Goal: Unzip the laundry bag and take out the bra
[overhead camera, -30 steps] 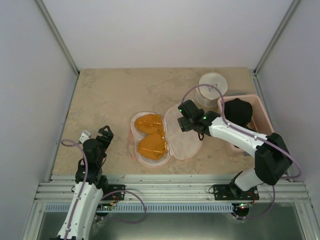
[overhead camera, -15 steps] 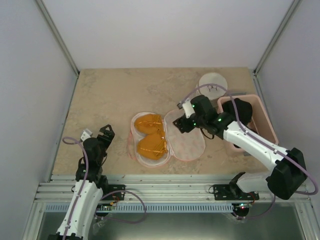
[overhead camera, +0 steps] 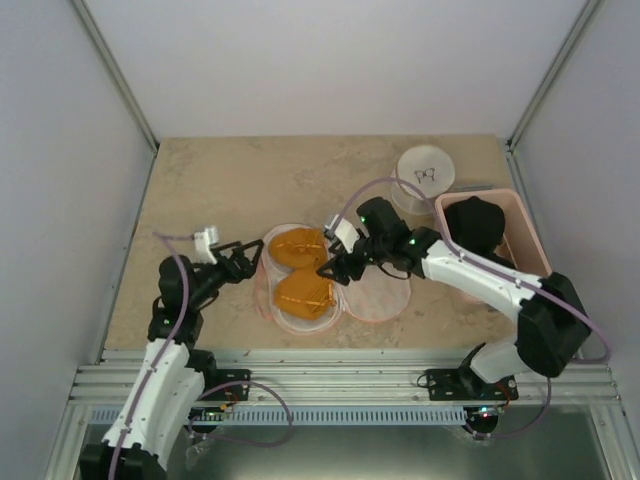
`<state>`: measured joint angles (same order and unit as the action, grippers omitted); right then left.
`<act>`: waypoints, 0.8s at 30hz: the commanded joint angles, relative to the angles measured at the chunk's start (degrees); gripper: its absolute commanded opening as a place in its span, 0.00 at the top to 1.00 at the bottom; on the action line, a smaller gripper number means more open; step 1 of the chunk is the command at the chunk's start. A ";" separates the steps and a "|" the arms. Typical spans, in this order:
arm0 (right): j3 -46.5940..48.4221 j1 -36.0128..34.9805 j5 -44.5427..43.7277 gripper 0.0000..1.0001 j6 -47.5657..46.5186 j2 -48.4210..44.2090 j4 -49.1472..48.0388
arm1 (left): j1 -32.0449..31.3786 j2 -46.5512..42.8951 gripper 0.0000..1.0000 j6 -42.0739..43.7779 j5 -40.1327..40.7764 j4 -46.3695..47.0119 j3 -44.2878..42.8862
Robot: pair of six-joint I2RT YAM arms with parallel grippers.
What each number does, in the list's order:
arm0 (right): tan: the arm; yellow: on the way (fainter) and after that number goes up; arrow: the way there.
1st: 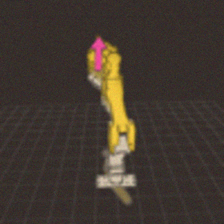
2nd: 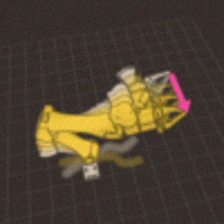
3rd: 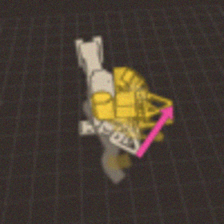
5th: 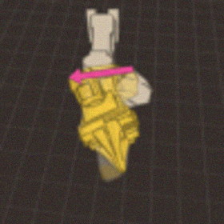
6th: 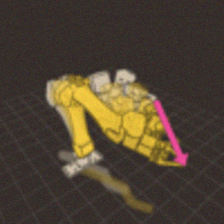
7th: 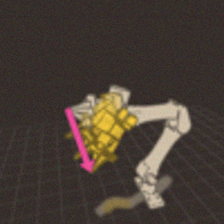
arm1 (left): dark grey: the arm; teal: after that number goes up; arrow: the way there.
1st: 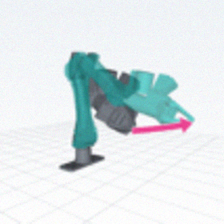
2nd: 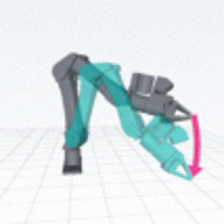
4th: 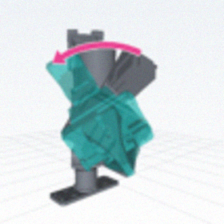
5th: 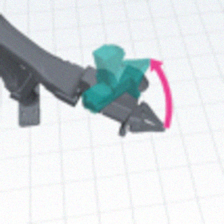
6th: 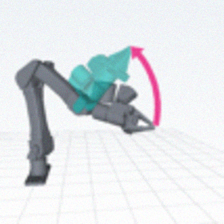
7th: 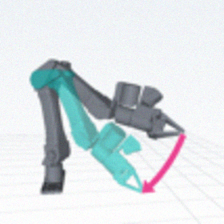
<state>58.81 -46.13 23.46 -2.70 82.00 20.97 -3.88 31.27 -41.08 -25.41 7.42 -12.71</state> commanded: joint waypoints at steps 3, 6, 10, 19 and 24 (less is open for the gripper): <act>6.58 9.00 11.31 0.30 8.05 8.66 -5.21 | -11.38 6.49 0.07 65.71 -21.75 -29.49 -18.22; 11.34 10.49 11.62 0.36 8.96 13.38 -3.97 | -15.49 9.83 0.12 86.13 -13.38 -43.93 -20.78; 9.93 9.38 11.75 0.38 6.72 13.44 -6.15 | -16.16 13.59 0.11 105.50 -5.91 -51.46 -21.10; -10.80 -0.52 0.64 0.38 -19.51 -0.19 -16.50 | -13.66 27.13 0.19 130.84 8.89 -33.61 -21.14; -19.64 -8.06 -7.35 0.38 -36.51 -4.07 -22.47 | -8.86 36.31 0.29 139.71 4.39 -22.00 -23.26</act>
<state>43.86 -49.98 24.10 -21.71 79.90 5.61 -15.38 62.94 85.67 -19.55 -26.63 -34.09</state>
